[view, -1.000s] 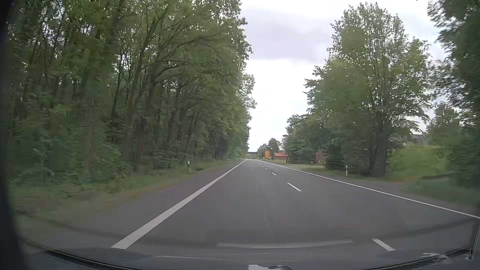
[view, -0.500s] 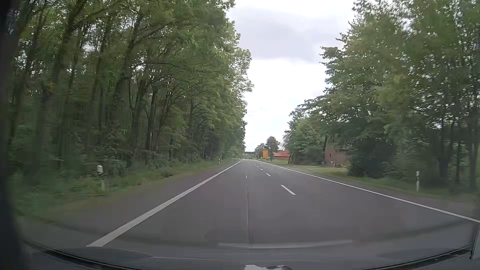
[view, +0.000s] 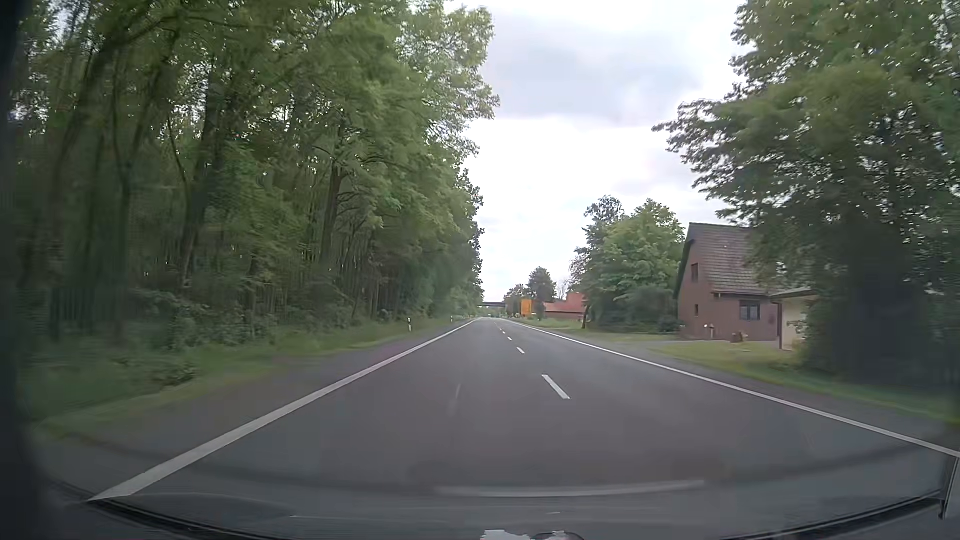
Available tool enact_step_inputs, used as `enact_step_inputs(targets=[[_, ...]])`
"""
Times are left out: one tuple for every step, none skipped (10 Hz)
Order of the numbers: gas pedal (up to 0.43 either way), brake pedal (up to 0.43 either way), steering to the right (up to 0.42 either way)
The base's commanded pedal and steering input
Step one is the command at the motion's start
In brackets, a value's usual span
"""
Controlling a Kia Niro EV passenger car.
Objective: Follow the waypoints while adhering to traffic rules and regulations
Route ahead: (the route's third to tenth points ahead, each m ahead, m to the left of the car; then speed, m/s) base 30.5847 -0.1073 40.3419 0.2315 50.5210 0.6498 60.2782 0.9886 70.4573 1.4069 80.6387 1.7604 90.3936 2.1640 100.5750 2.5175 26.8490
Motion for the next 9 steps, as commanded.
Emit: enact_step_inputs(targets=[[0.197, 0.000, 0.004], [0.197, 0.000, 0.003], [0.197, 0.000, 0.002], [0.197, 0.000, 0.001], [0.197, 0.000, 0.000], [0.197, 0.000, 0.000], [0.189, 0.000, 0.000], [0.189, 0.000, 0.000], [0.177, 0.000, -0.001]])
